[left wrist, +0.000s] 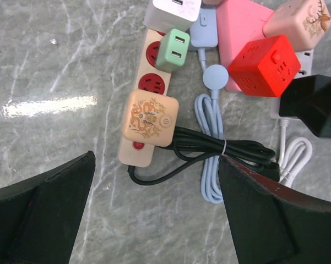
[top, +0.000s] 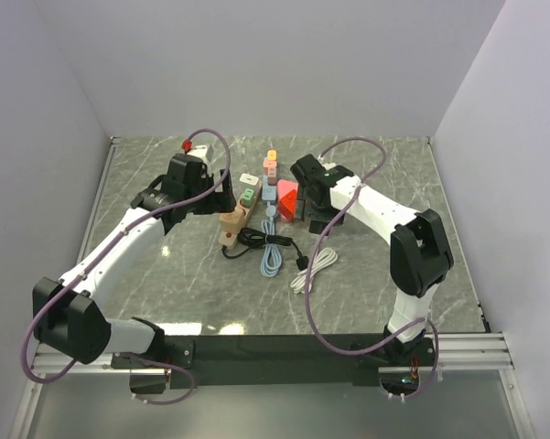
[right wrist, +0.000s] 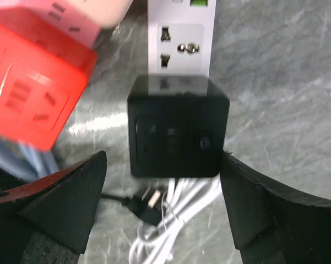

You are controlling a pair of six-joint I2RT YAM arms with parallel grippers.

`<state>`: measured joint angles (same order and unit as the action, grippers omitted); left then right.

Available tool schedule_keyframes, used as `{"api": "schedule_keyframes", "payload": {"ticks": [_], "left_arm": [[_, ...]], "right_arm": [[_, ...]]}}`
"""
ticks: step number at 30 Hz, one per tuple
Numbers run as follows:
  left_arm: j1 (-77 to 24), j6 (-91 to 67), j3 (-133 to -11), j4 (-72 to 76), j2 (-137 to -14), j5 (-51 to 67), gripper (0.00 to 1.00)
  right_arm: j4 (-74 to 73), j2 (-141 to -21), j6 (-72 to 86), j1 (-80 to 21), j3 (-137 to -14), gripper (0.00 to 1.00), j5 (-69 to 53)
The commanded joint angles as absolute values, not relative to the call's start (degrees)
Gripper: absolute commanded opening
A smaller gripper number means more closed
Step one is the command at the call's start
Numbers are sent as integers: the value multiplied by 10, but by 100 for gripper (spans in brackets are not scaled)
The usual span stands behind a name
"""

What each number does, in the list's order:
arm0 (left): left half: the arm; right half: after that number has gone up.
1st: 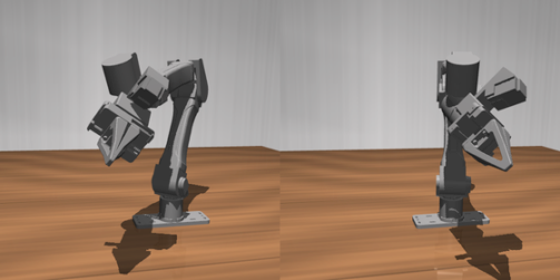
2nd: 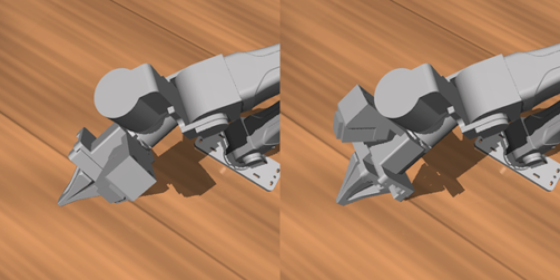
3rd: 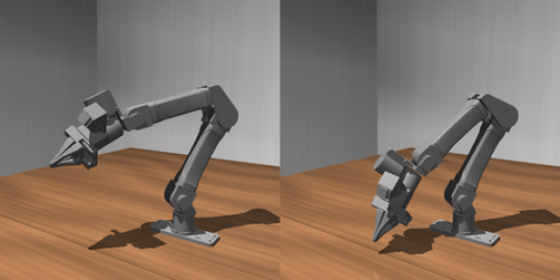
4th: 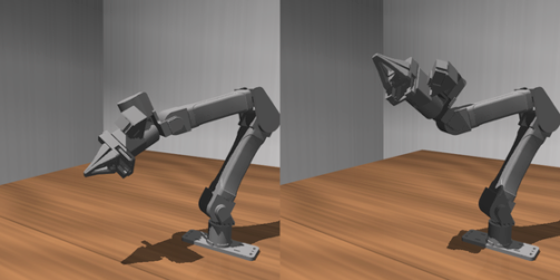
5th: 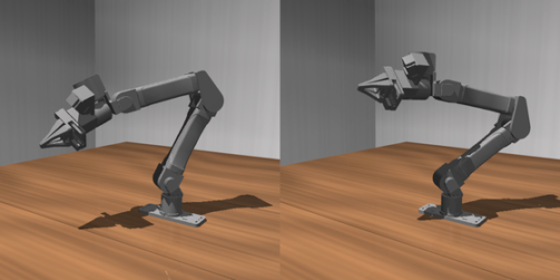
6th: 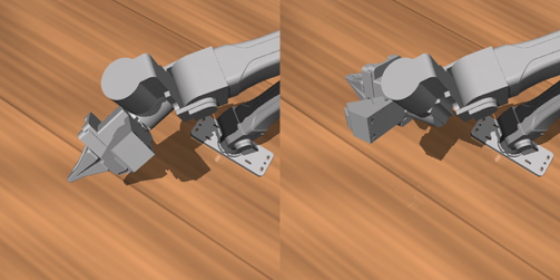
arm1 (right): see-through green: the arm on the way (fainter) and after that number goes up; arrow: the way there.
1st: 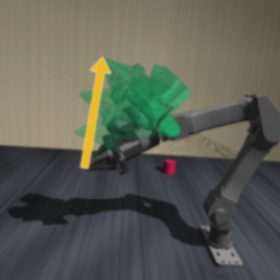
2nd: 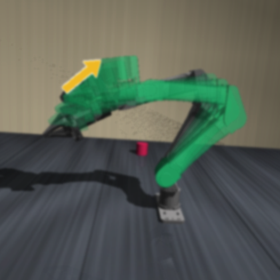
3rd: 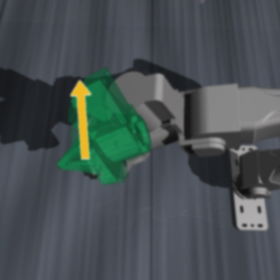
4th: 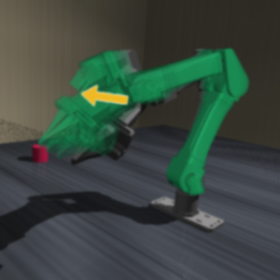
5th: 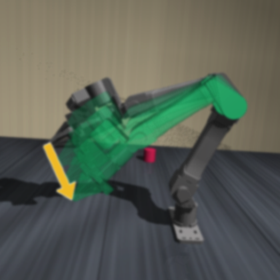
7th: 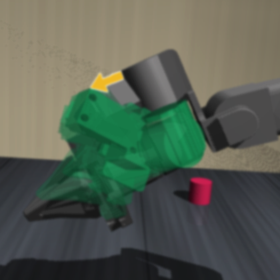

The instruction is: Pull the plug off the socket

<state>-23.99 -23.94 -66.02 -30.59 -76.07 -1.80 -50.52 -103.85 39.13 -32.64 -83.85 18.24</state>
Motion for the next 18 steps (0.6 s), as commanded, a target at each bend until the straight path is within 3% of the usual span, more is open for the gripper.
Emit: {"api": "schedule_keyframes", "payload": {"ticks": [1,6,8,9,12,13,18], "left_arm": [[-244,-260,-652,-280,-746,8,99],[-256,-268,-643,-270,-745,25,99],[-261,-275,-639,-261,-743,40,99],[-265,-279,-637,-256,-744,46,99],[-273,-287,-637,-248,-751,68,99],[-281,-291,-636,-239,-751,85,99],[-305,-317,-628,-200,-770,130,99]], "right_arm": [[-473,-1065,394,-308,-833,88,188],[-411,-1071,377,-272,-795,83,173],[-382,-1064,360,-265,-776,70,161],[-374,-1061,350,-259,-770,56,156],[-348,-1033,334,-256,-738,26,127],[-331,-999,324,-254,-711,2,117],[-239,-843,282,-234,-584,0,-13]]}}
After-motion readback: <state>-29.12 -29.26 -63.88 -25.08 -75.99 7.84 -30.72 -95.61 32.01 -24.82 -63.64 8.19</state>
